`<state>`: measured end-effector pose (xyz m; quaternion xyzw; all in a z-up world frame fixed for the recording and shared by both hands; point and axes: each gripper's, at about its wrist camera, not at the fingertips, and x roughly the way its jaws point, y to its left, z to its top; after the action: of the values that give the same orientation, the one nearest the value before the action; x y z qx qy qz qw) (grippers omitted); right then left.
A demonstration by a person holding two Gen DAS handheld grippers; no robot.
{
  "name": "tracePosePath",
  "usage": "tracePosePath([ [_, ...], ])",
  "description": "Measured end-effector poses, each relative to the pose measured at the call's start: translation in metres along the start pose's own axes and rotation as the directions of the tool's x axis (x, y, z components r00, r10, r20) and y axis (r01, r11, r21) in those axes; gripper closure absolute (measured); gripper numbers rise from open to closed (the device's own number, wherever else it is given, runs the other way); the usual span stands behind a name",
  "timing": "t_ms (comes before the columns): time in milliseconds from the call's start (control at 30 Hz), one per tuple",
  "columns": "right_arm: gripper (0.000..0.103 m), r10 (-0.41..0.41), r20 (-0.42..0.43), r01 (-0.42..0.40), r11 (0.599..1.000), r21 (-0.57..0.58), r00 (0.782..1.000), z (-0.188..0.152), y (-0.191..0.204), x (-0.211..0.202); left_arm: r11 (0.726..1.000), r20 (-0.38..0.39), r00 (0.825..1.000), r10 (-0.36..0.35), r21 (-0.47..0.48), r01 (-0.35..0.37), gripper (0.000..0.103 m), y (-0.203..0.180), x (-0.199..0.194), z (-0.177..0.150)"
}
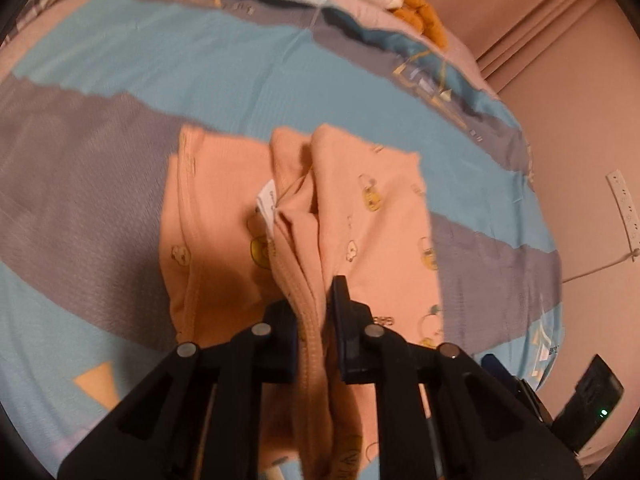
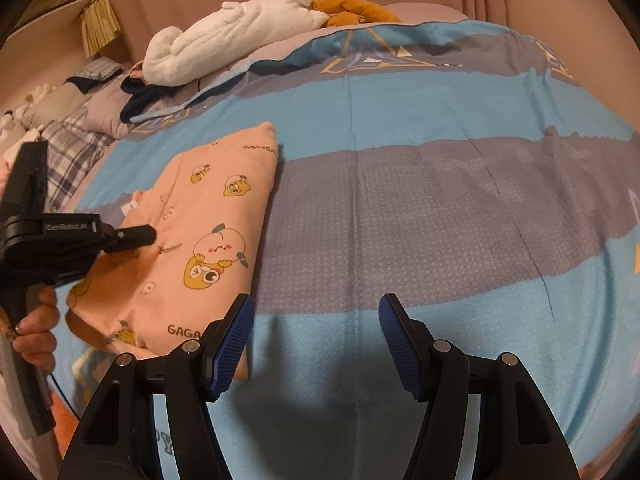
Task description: Fold small clothes
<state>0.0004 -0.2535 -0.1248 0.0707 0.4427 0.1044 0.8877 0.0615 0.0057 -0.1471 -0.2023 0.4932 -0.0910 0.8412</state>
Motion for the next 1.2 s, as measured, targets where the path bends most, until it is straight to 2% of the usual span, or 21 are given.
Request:
tracePosePath([
  [100,0.039,0.002,0.011,-0.002,1.000,-0.011,1.000,0.002,0.001,-0.004,1.000,0.023,1.000,-0.005,0.024,0.004,0.091,0.000,-0.018,0.003],
  [167,0.039,0.002,0.019,-0.002,1.000,-0.019,1.000,0.005,0.003,-0.005,0.999,0.047,0.999,-0.007,0.041,0.005,0.097,0.000,-0.029,0.004],
  [300,0.039,0.018,0.032,-0.017,0.999,-0.028,0.999,0.008,0.007,-0.005,0.994,0.130,0.991,0.043,0.089,-0.055,0.100,0.001,-0.051,0.006],
  [433,0.039,0.033,0.029,-0.032,0.999,-0.040,0.999,0.010,0.014,-0.002,0.999,0.043,0.998,-0.045,0.025,0.044,0.100,0.021,-0.048,0.009],
  [600,0.039,0.040,0.030,-0.038,0.998,-0.047,0.999,0.010,0.018,-0.002,0.997,-0.036,0.998,-0.058,-0.049,0.056,0.097,0.031,-0.039,0.007],
  [700,0.039,0.032,0.026,-0.031,0.998,-0.051,0.999,0.009,0.017,-0.002,0.996,-0.067,0.996,-0.064,-0.066,0.060,0.084,0.031,-0.033,0.002],
  [767,0.039,0.030,0.025,-0.028,0.998,-0.051,0.999,0.008,0.016,-0.003,0.997,-0.089,0.994,-0.056,-0.065,0.051,0.070,0.030,-0.029,-0.003],
  [800,0.039,0.029,0.024,-0.028,0.998,-0.049,0.999,0.008,0.015,-0.003,0.997,-0.098,0.994,-0.050,-0.066,0.043,0.068,0.029,-0.027,-0.005],
  [900,0.039,0.030,0.021,-0.029,0.999,-0.041,0.999,0.007,0.012,-0.003,0.996,-0.112,0.993,-0.048,-0.074,0.040,0.068,0.031,-0.022,-0.006],
  [1033,0.039,0.025,0.022,-0.024,0.999,-0.043,0.999,0.006,0.011,-0.004,0.991,-0.115,0.988,-0.106,-0.097,0.095,0.070,0.027,-0.020,-0.005],
  [1133,0.039,0.027,0.021,-0.026,0.999,-0.037,0.999,0.005,0.010,-0.004,0.991,-0.106,0.988,-0.110,-0.092,0.101,0.070,0.020,-0.021,-0.002],
  [1200,0.039,0.028,0.019,-0.028,0.999,-0.034,0.999,0.004,0.009,-0.004,0.994,-0.126,0.987,-0.099,-0.068,0.091,0.070,0.013,-0.015,0.000],
])
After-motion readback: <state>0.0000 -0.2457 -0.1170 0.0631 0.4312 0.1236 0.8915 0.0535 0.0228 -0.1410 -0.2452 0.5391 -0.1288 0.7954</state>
